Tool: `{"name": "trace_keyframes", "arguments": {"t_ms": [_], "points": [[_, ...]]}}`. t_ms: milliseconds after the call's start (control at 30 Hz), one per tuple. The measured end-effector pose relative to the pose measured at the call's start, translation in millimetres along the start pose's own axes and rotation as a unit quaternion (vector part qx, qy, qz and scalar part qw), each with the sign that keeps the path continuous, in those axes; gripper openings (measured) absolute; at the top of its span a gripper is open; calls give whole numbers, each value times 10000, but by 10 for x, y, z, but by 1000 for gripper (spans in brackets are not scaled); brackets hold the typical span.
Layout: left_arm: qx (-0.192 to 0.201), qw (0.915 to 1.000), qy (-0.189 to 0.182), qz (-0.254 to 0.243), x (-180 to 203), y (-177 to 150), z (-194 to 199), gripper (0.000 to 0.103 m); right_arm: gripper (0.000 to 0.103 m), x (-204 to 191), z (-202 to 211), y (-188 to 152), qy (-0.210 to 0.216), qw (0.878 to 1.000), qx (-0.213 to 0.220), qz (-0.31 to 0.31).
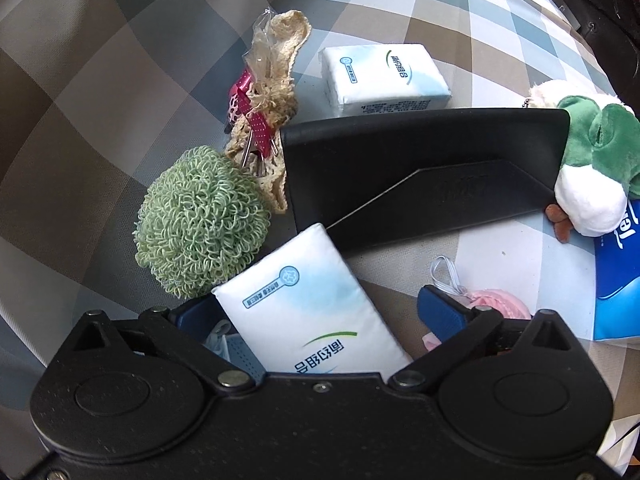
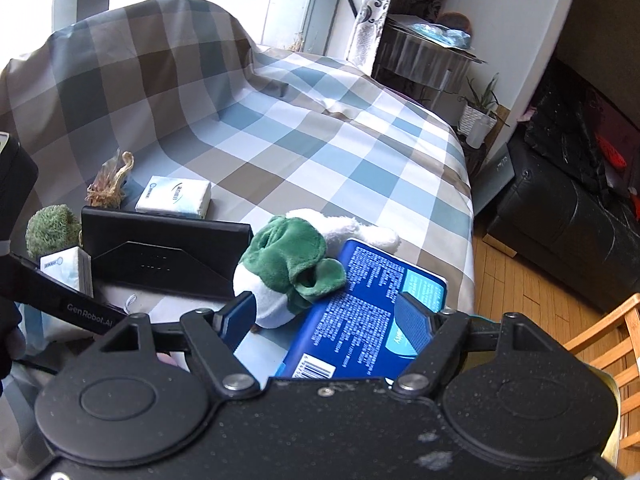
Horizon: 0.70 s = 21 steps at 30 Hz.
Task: Organize soft objects
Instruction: 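Grasp the green-white plush toy with right tool while left tool holds tissue pack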
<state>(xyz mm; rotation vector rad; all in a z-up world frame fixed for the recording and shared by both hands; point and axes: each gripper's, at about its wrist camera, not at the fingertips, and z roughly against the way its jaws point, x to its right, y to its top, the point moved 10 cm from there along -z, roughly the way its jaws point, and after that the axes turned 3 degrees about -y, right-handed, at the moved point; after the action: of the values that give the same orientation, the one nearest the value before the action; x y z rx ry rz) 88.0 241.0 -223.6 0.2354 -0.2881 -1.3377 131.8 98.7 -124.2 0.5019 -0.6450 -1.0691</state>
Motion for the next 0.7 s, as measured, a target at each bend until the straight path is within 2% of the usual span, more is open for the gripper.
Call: {"name": "trace_keyframes", "arguments": {"t_ms": [267,600,633,667,700], "points": [[21,10000,10,-17,10,-6,-6,99,75,-267,-281,121,179,9980,-77,595],[20,10000,11,-16,15,-19,-4,99,73,-518,-632,24,197,9876,-246,1539],[18,10000,11,-16,16,-21,-4,99,70,-529,-655,11,170,9864,-233,1615],[20,10000,11,-15,16,-20,-4,99,59,-543,-674,0,150,9851,-232,1695],[20,10000,12,-16,17,-22,-4,99,54,-556,-702,-23,165,9838,-328,1753]]}}
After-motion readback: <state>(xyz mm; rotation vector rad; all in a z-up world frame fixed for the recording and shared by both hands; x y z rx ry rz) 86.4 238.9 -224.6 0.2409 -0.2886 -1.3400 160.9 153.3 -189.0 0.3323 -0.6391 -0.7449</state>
